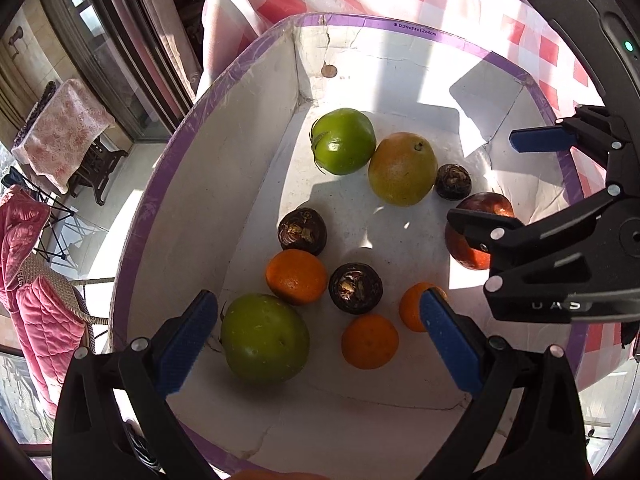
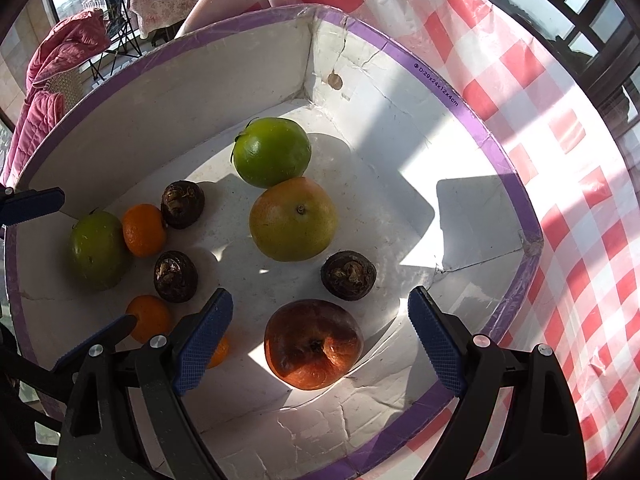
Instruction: Organize fruits
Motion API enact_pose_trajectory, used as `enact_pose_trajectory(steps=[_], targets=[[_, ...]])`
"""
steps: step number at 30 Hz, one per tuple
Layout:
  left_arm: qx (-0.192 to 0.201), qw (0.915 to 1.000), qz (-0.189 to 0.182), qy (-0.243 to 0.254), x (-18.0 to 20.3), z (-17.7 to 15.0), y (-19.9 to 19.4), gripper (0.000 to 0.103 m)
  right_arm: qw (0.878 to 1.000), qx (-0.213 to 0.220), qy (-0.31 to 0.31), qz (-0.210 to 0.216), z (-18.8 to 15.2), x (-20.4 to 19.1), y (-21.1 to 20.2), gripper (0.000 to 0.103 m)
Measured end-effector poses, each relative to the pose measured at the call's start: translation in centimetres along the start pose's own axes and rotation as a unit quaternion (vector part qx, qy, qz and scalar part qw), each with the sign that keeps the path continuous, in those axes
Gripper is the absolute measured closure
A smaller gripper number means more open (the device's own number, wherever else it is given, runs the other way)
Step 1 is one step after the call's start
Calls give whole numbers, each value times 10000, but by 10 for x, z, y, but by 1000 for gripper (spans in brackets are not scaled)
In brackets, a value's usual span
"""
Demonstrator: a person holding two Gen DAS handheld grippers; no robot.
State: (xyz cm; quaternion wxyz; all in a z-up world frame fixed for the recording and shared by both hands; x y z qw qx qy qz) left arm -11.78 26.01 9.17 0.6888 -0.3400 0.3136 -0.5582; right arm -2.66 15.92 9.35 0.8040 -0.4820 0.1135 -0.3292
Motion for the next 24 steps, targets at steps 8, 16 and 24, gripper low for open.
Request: enact_pose_trajectory(steps=[8, 16, 24], targets=[[-102, 9998, -64, -158, -3, 0, 3, 2, 10000, -18, 62, 28, -3, 1, 5, 17], [-268, 9992, -78, -301, -5, -2, 8, 2, 9999, -8, 99, 51, -3, -1, 6, 17], [-426, 9984, -79, -358, -4, -6, 14, 2, 9998, 39, 162, 66, -3, 0, 5, 17]])
Point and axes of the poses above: each gripper's, at about its wrist camera, not at the fingertips, and y roughly the way its jaws point, x to its right, z to its top, the point moved 1 cm from there along y, roughly the way its jaws point, and after that the axes turned 13 degrees about x, right-handed, at the moved point
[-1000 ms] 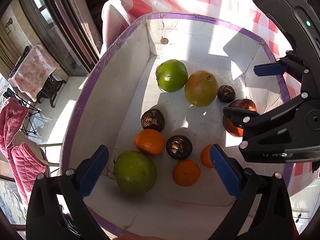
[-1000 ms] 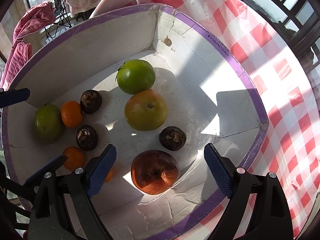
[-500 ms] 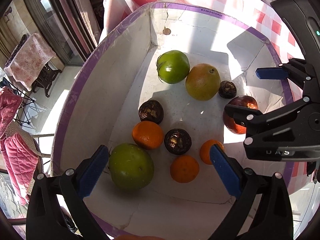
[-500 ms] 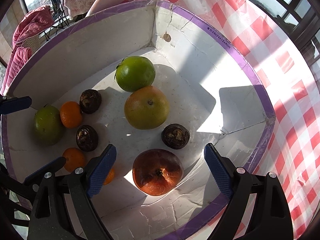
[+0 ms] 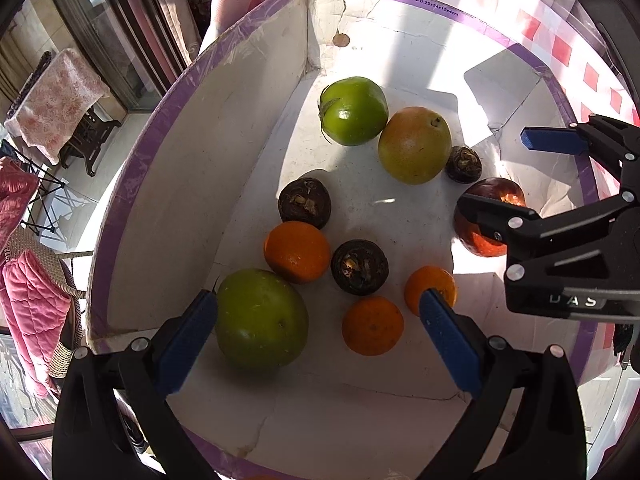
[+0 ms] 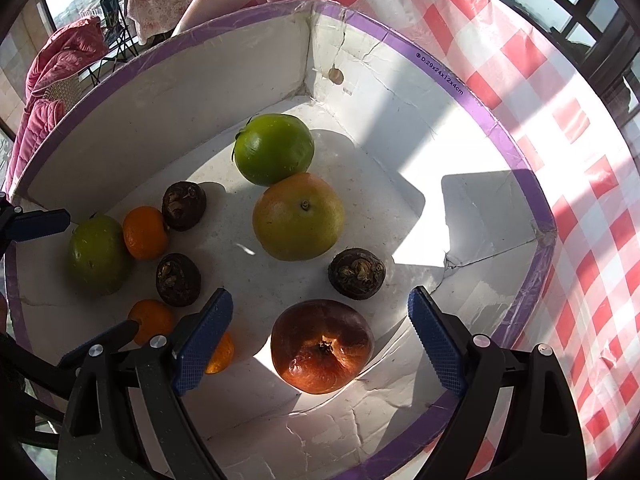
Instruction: Organize fruits
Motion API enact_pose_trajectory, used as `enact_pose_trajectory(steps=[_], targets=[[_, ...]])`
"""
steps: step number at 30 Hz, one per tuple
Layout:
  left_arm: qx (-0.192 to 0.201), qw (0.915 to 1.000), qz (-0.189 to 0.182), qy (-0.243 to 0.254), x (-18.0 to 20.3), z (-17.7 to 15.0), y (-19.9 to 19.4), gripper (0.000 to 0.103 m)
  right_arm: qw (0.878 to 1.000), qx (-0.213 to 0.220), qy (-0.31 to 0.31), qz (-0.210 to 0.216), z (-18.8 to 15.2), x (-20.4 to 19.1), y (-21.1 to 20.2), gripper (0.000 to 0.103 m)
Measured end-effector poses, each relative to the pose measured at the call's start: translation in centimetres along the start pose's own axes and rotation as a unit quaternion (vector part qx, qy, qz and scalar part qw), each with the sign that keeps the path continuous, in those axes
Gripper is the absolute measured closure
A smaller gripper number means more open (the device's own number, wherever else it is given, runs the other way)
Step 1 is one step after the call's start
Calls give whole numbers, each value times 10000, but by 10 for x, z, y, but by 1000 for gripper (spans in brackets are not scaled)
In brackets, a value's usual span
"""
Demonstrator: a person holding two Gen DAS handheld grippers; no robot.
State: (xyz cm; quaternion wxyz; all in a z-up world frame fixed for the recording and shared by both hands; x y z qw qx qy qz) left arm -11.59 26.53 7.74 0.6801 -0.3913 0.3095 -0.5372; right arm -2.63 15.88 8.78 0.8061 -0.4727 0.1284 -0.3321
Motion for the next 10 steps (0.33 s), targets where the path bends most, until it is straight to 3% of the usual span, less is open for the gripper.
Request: enact_pose_trajectory(steps=[5, 10], targets=[[-57, 9987, 495, 70, -1, 2, -2, 2, 9999, 108, 111, 17, 2, 1, -6, 17], [119, 9888, 1487, 96, 2, 12, -31, 2, 9985, 470, 217, 186, 7, 2, -35, 17]])
Point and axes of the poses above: each gripper's, at about its wrist camera, not at the fingertips, and y roughly the way its jaws point, x to its right, z to its top, the point moved 1 cm from there along y, roughly the way its jaws point, and after that the axes turned 13 degrees about x, right-handed, at the moved point
